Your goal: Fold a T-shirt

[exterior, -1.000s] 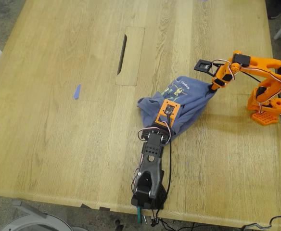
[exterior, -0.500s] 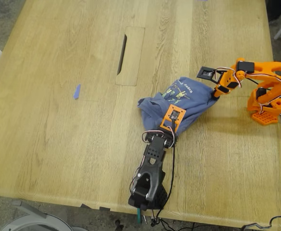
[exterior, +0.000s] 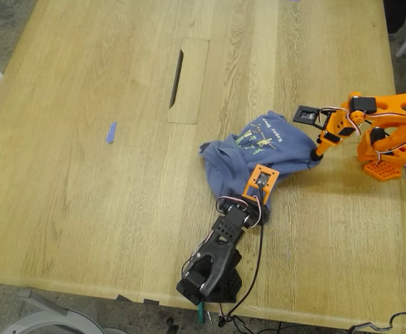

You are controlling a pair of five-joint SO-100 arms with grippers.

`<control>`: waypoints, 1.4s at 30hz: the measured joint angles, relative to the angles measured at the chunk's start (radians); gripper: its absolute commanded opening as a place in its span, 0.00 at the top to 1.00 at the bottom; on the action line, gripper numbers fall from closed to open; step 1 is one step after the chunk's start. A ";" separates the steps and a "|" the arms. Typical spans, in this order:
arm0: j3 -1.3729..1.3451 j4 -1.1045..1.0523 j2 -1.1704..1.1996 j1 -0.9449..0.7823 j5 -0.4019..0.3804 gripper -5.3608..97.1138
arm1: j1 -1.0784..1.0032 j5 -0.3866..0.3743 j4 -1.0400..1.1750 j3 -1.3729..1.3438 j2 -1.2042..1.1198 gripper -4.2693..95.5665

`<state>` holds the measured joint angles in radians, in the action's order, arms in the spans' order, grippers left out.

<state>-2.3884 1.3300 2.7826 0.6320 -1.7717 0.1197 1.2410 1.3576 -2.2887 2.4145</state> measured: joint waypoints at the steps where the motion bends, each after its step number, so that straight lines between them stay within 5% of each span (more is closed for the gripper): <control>1: 0.000 0.009 0.006 0.003 -0.014 0.47 | 0.002 -0.005 0.000 -0.011 0.012 0.66; 30: -0.012 -0.086 0.052 -0.115 -0.014 0.42 | -0.123 -0.028 0.026 -0.092 0.236 0.71; 35: -0.029 -0.183 0.038 -0.166 0.025 0.52 | -0.123 -0.028 -0.002 0.032 0.161 0.79; 39: -0.064 -0.356 -0.029 -0.233 0.066 0.70 | -0.106 -0.025 -0.094 0.123 0.041 0.96; 42: -0.103 -0.548 -0.112 -0.285 0.078 0.83 | -0.080 -0.017 -0.181 0.167 -0.060 0.96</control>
<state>-2.4912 0.7823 2.6707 0.3467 -1.6935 0.0399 1.2241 1.1766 -2.1215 2.3547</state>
